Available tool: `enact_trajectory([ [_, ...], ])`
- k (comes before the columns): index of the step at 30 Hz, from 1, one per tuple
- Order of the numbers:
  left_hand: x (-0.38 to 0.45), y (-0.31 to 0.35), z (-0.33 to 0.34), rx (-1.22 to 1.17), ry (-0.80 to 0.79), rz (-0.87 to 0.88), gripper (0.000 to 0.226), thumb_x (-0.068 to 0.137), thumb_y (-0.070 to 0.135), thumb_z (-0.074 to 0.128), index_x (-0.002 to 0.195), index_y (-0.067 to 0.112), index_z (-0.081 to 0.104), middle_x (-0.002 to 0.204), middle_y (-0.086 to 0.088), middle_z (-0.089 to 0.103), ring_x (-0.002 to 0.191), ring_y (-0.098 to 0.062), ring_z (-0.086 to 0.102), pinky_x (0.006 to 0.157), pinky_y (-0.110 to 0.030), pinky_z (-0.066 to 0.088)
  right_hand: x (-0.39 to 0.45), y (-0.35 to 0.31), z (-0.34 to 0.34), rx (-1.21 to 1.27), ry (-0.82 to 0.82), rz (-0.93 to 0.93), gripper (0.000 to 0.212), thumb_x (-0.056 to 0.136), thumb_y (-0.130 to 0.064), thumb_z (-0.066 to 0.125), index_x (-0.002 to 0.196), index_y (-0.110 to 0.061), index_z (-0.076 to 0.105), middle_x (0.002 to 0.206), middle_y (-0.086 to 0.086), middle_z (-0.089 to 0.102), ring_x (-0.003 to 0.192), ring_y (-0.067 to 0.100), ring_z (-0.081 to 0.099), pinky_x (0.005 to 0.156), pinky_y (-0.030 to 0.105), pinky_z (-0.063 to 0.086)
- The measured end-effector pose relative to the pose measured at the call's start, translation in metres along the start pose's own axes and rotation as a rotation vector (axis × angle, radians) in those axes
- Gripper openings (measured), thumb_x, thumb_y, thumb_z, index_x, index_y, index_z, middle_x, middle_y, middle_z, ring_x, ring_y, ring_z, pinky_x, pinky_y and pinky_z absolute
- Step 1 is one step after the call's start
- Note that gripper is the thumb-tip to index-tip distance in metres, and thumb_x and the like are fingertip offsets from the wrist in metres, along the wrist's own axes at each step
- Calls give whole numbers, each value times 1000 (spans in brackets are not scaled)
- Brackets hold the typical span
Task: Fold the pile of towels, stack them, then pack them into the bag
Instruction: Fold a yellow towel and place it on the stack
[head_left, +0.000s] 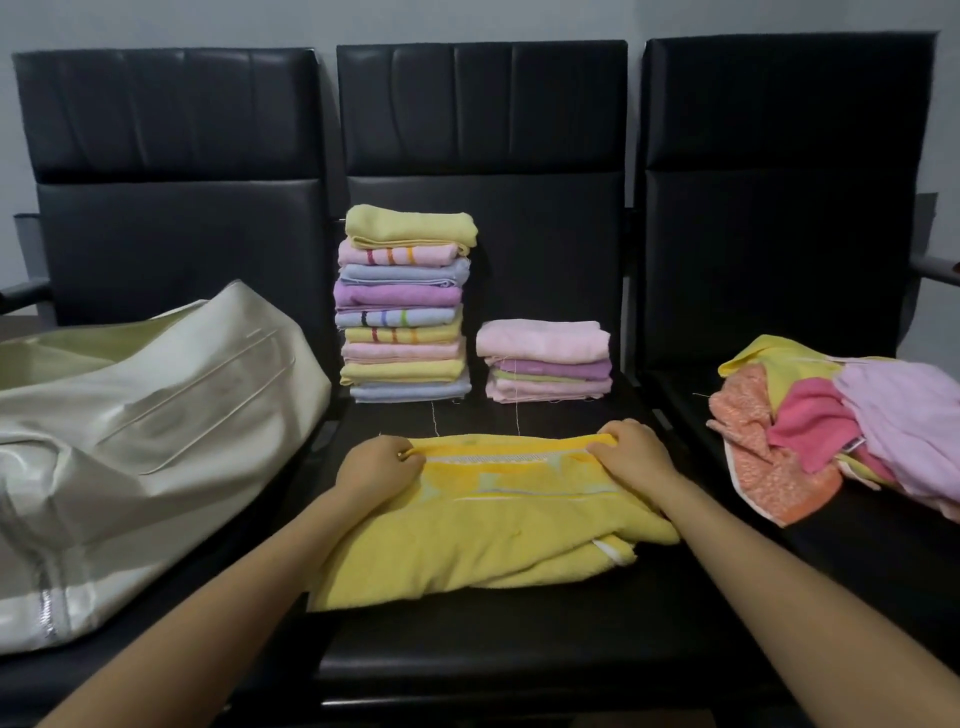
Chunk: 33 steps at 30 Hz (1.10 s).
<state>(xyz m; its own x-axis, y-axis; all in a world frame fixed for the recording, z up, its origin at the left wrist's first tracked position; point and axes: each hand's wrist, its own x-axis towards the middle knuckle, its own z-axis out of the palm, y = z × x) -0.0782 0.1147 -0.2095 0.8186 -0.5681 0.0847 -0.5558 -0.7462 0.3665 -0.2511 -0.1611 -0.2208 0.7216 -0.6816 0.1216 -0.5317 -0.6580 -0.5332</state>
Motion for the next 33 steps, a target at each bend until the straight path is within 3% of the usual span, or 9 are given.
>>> enact_trajectory([
  [2,3,-1,-4,22,-23,13,32,96,40,52,114,18,68,113,0,67,108,-20,59,78,-27,40,-2,4,8,-43,51,-17,29,91,-33,60,113,-16,64,115,6,58,111,25,52,88,35,45],
  [7,26,-1,-32,40,-67,66,21,95,35,57,85,21,68,82,1,61,83,-19,57,67,-29,41,1,8,11,-36,70,-51,27,92,-31,57,113,-15,63,115,6,57,111,24,50,87,35,44],
  [10,44,-2,-36,57,-14,49,18,93,34,58,81,23,66,80,3,60,81,-17,57,63,-28,41,0,8,12,-17,80,-63,24,92,-29,56,110,-15,63,115,5,55,111,22,49,87,33,43],
  [14,55,-18,-16,126,-21,13,25,87,40,56,85,19,69,94,-4,65,95,-26,58,78,-34,48,-2,9,11,-10,80,-65,20,91,-26,54,107,-18,63,113,3,55,110,21,48,88,34,44],
  [18,50,-24,1,76,-12,-62,27,92,39,59,110,20,63,115,-10,51,111,-33,52,95,-39,44,-2,7,12,-25,81,-53,22,86,-27,56,107,-20,60,110,1,54,109,20,47,89,34,44],
  [23,54,-13,-5,-15,-97,-96,42,92,22,58,132,11,51,132,-14,56,123,-30,51,95,-34,41,12,-5,-7,-67,-240,62,31,82,-35,59,111,-23,52,111,1,50,108,20,48,86,33,45],
  [28,35,-6,-15,76,-170,-97,24,93,26,53,104,9,65,114,-10,64,102,-26,58,76,-30,40,4,-12,-25,-129,-381,49,25,82,-27,59,101,-11,64,90,2,57,78,15,54,63,26,40],
  [31,22,-9,-27,-145,-64,-74,25,98,26,52,110,6,60,115,-12,62,106,-28,57,83,-33,42,-6,-9,-40,-53,-341,-1,9,85,-18,59,88,-11,62,83,2,57,72,13,52,57,24,38],
  [33,14,-6,-49,-520,37,-51,18,99,24,52,108,11,61,113,-11,64,104,-26,59,86,-34,46,-12,-15,-63,274,-234,-16,6,89,-16,63,88,-10,63,81,1,60,71,10,56,58,20,43],
])
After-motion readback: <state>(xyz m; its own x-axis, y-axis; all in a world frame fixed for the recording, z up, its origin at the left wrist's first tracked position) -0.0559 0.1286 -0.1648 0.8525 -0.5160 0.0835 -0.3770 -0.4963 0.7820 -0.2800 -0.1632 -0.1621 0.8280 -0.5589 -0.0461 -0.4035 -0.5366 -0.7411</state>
